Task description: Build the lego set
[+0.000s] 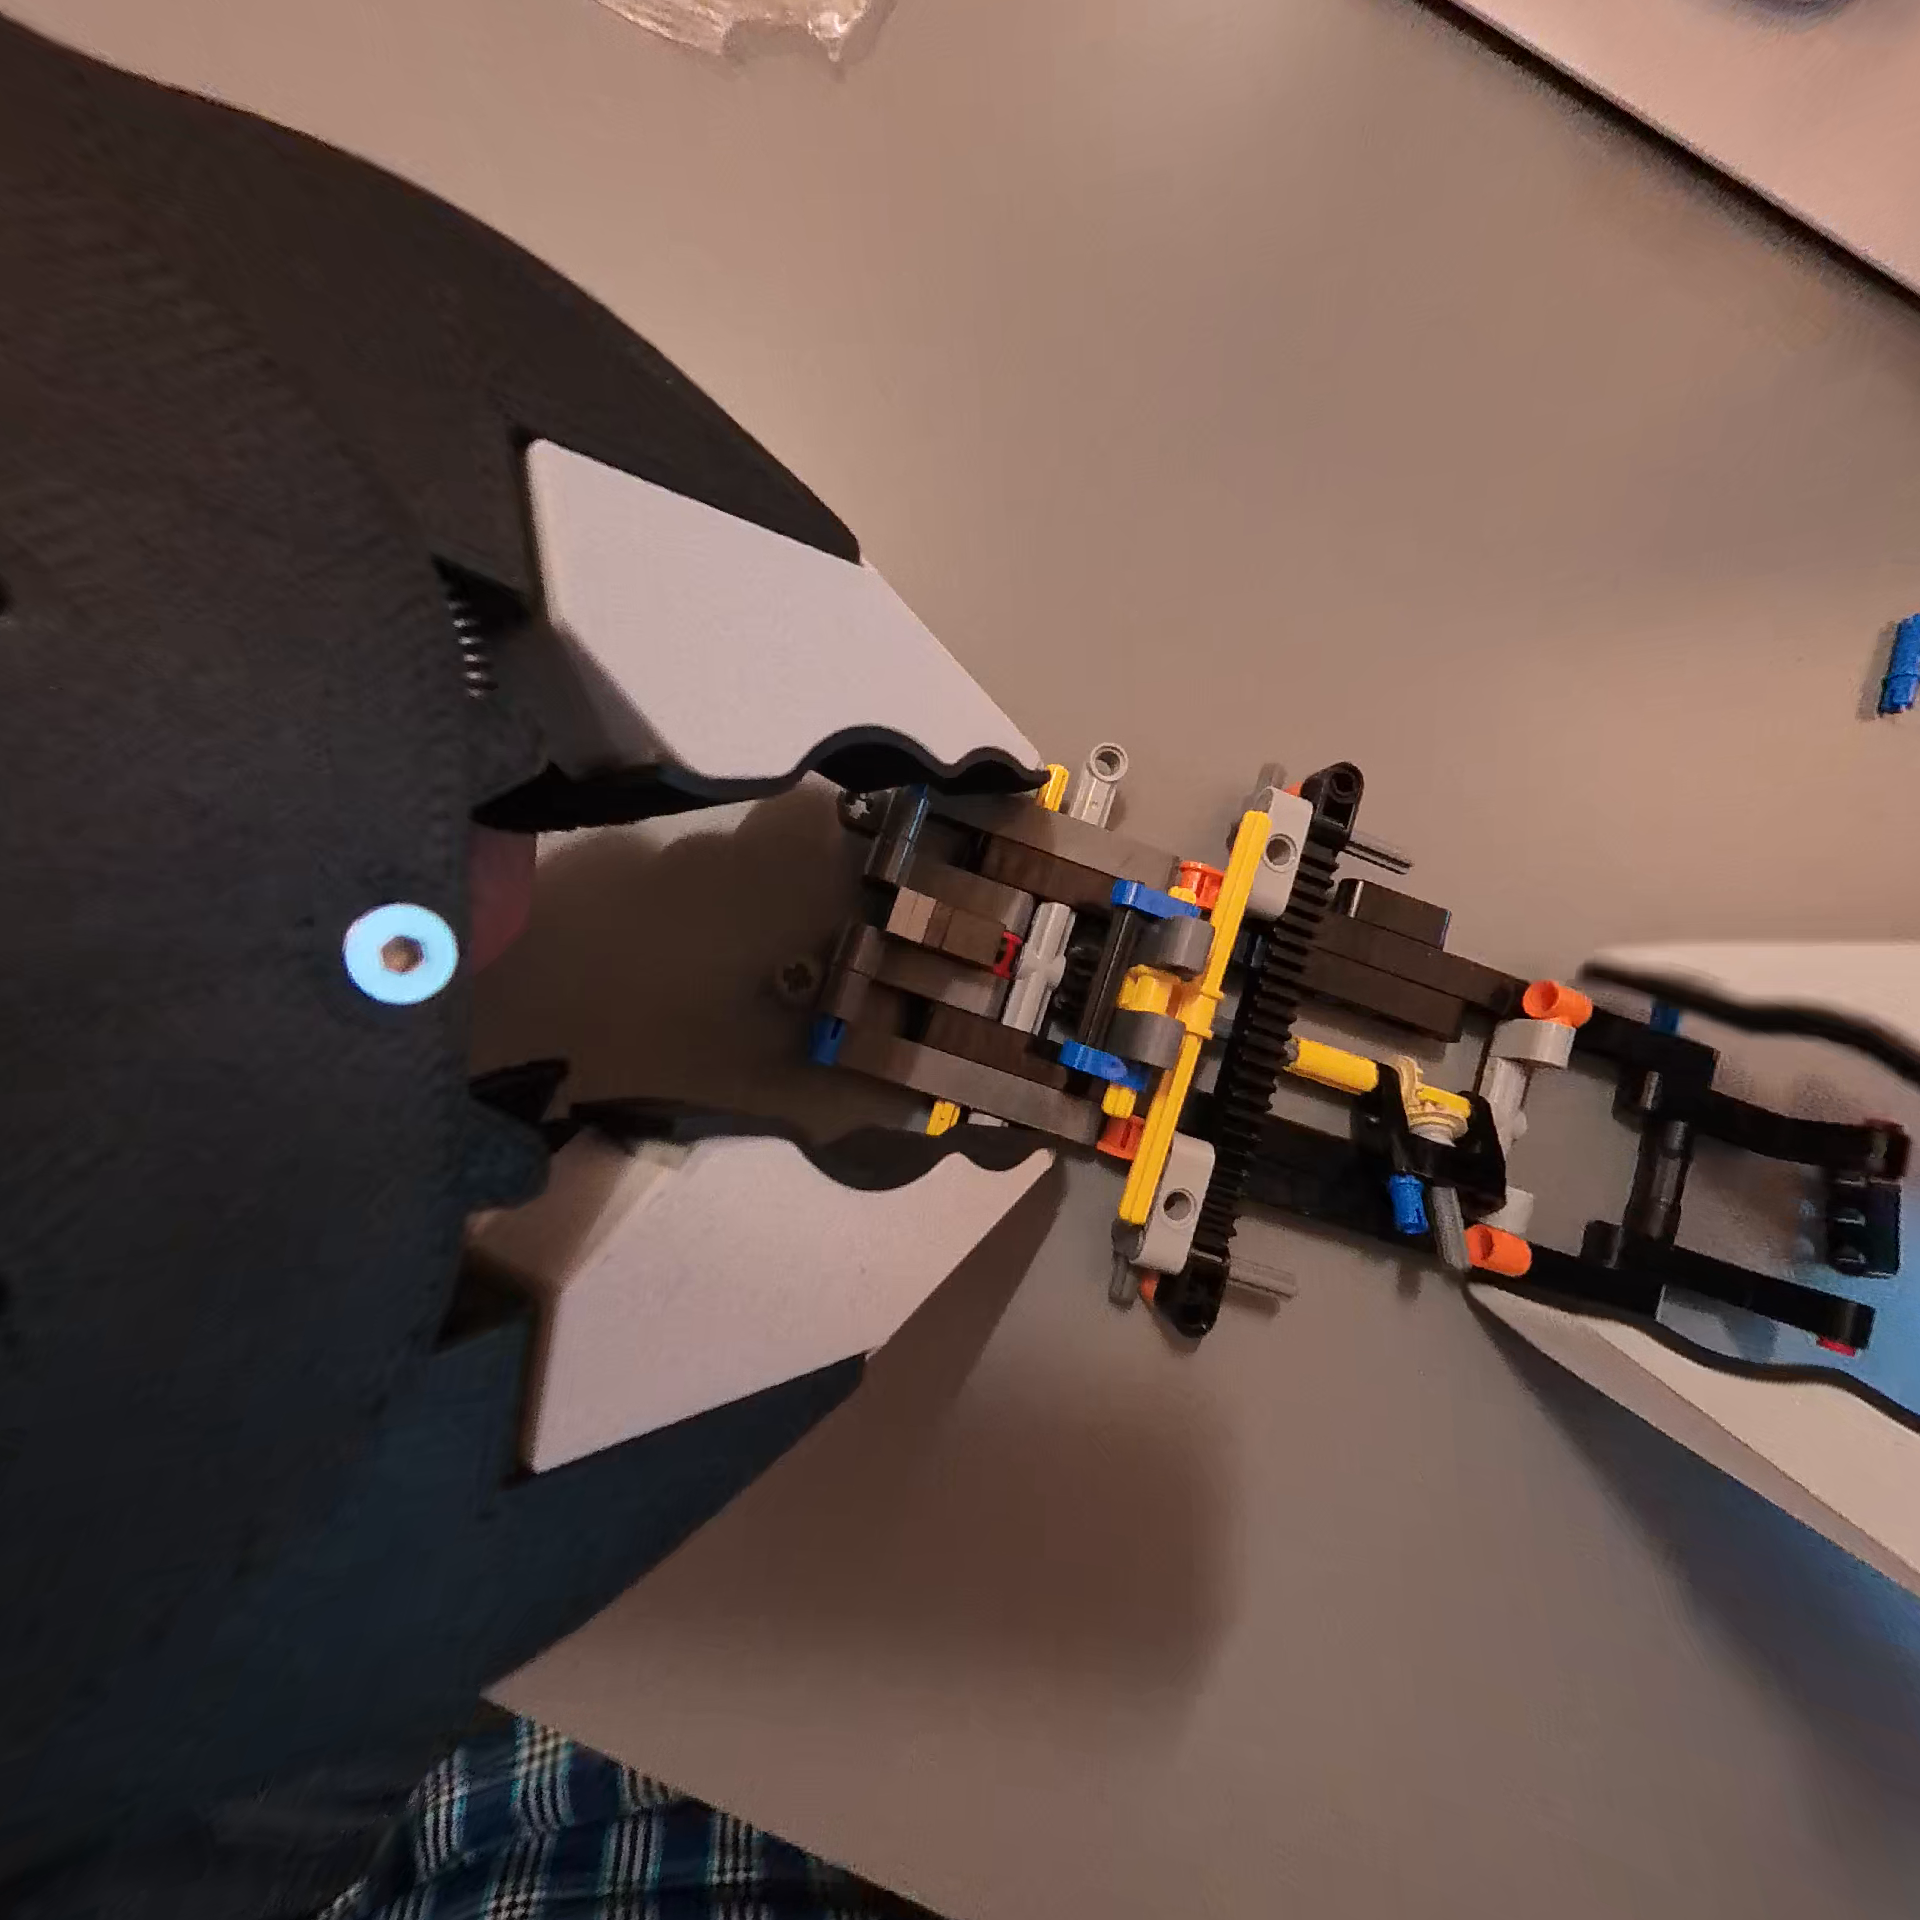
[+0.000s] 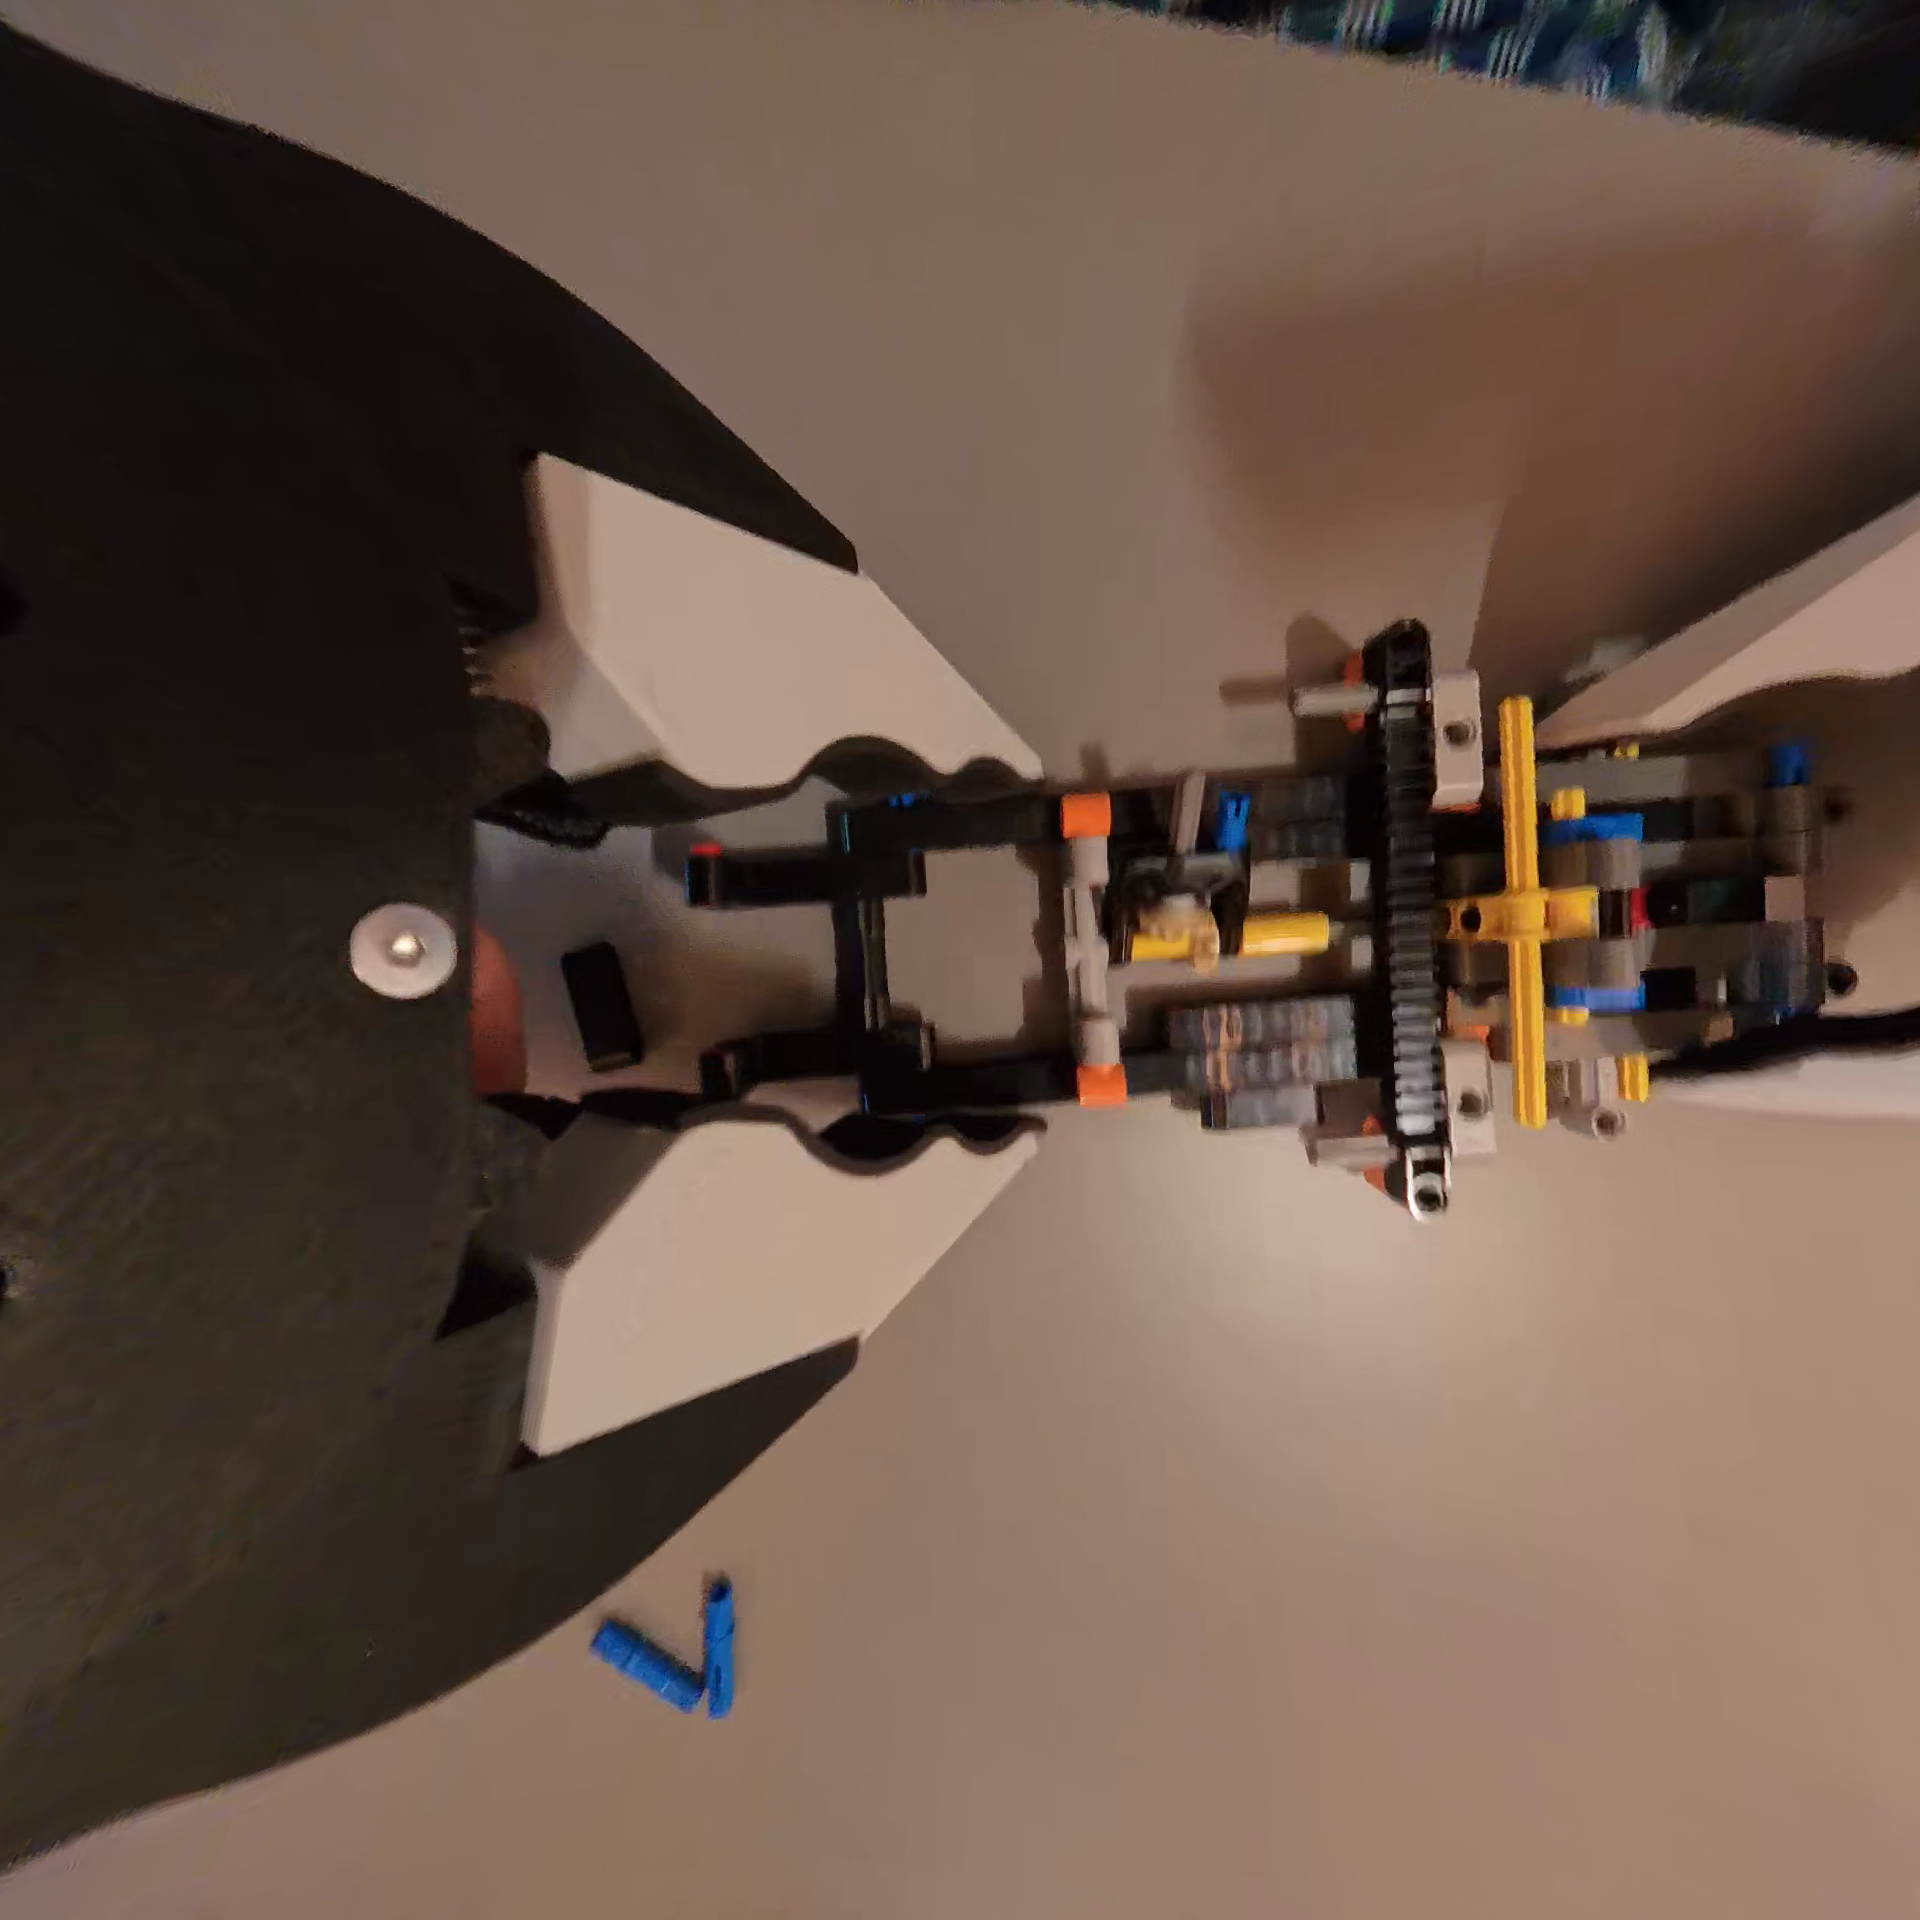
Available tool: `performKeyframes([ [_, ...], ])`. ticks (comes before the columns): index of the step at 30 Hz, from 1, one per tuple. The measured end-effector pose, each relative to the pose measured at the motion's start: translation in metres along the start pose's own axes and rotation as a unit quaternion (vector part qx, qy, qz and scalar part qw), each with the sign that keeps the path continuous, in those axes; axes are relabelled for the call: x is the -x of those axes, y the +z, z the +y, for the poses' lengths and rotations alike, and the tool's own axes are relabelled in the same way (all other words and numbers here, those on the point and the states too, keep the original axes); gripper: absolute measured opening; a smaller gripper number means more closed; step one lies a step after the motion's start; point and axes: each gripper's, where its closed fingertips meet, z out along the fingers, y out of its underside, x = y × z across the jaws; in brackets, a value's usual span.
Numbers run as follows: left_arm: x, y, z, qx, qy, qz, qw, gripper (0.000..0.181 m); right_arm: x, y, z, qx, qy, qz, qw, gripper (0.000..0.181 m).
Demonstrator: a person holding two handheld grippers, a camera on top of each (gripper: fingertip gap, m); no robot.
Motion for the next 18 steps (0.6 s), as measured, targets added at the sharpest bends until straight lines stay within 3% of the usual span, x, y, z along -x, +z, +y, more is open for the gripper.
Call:
performKeyframes([
  [14, -0.001, 0.001, 0.000, -0.003, -0.015, -0.008, 1.000, 0.061, -0.001, -0.001, -0.001, -0.010, 0.011, -0.024, 1.000, 0.055],
  [16, -0.001, 0.000, 0.000, -0.005, -0.024, -0.016, 1.000, 0.061, -0.004, -0.011, -0.005, -0.027, 0.016, -0.007, 0.999, 0.073],
  [18, 0.000, 0.000, 0.000, -0.009, -0.038, -0.028, 0.999, 0.062, -0.010, -0.032, -0.005, -0.043, 0.026, 0.011, 0.999, 0.070],
])
